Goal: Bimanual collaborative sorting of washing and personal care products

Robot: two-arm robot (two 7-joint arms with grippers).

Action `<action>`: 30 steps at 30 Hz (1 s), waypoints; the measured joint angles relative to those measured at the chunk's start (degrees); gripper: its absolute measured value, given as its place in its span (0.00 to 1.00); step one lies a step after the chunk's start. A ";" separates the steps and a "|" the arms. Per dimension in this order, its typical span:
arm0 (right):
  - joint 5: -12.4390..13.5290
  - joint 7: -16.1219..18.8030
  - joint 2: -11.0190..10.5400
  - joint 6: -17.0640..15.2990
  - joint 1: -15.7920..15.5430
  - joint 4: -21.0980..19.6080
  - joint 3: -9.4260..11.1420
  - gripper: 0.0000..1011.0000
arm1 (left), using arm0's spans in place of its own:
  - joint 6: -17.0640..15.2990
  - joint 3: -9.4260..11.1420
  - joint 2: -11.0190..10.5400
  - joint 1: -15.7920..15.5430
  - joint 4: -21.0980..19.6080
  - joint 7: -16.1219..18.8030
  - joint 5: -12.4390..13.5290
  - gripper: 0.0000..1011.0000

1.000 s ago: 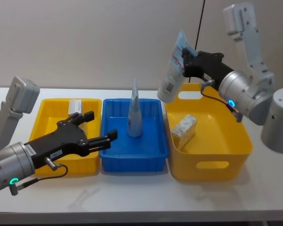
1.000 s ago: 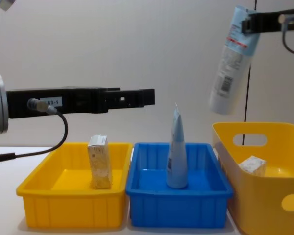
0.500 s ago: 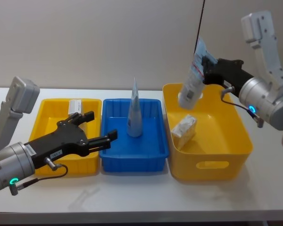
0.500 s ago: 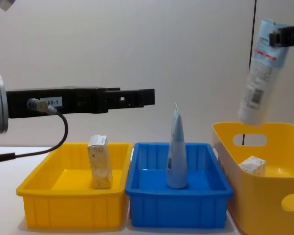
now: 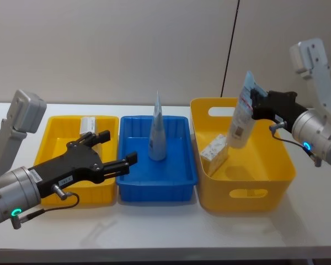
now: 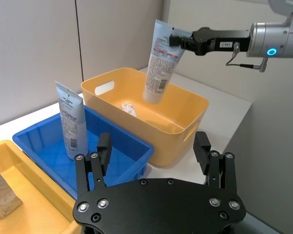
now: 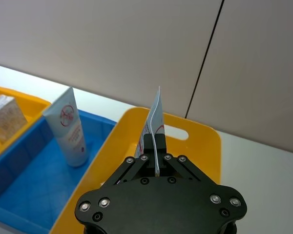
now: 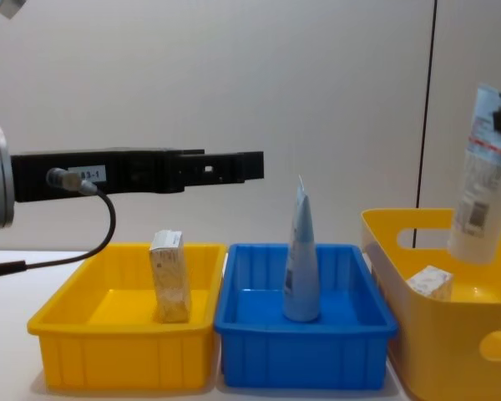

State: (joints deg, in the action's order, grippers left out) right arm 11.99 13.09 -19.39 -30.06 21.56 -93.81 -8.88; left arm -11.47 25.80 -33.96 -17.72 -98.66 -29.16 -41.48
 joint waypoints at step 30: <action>-1.21 0.89 -1.33 0.87 -0.69 3.73 0.74 0.62 | 0.00 0.00 0.00 0.00 0.00 0.00 0.00 0.99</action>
State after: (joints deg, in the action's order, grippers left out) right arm 10.77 13.98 -20.72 -29.19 20.87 -90.08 -8.14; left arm -11.47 25.80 -33.96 -17.72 -98.66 -29.16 -41.48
